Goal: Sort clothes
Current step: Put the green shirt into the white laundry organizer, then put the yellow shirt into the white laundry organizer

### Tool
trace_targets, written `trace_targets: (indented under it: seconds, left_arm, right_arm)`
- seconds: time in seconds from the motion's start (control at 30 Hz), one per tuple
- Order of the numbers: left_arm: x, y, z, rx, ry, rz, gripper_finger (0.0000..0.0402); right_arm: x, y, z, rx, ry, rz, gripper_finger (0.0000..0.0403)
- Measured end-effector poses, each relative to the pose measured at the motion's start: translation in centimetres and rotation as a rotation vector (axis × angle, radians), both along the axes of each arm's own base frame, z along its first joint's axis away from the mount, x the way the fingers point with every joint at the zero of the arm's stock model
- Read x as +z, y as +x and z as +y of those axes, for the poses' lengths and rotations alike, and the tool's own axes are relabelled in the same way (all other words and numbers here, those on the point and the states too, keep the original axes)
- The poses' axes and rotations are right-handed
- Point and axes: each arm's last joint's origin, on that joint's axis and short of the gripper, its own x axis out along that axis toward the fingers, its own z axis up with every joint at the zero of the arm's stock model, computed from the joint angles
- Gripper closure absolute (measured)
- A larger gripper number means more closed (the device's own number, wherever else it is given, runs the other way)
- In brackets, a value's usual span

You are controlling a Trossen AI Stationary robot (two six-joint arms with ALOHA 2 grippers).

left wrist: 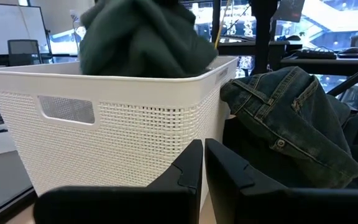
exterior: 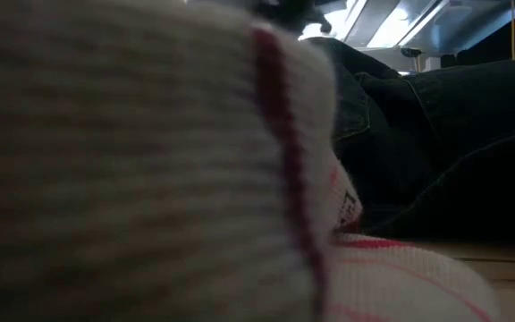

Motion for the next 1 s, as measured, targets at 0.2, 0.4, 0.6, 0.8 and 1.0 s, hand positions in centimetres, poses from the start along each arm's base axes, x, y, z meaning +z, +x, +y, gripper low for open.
trace_targets:
  seconds: [0.2, 0.4, 0.6, 0.8, 1.0]
  left_arm:
    - [0.0, 0.0, 0.0, 0.000, 0.000, 0.000, 0.0389]
    - [0.0, 0.0, 0.0, 0.000, 0.008, 0.003, 0.0389]
    - [0.0, 0.0, 0.0, 0.000, 0.010, 0.003, 0.0389]
    - [0.0, 0.0, 0.0, 0.000, 0.010, 0.004, 0.0389]
    - [0.0, 0.0, 0.0, 0.000, 0.003, 0.000, 0.0389]
  right_arm:
    - [-3.5, 2.1, -1.1, -0.006, 0.089, 0.025, 0.0361]
    - [-4.7, 2.6, -1.6, -0.007, 0.133, 0.027, 0.0266]
    - [-0.8, 0.9, -0.7, 0.086, 0.099, -0.016, 0.0181]
    - [3.2, 0.7, 3.4, 0.319, 0.085, -0.113, 0.0141]
    - [2.3, 3.3, 10.5, 0.614, 0.023, -0.146, 0.0138]
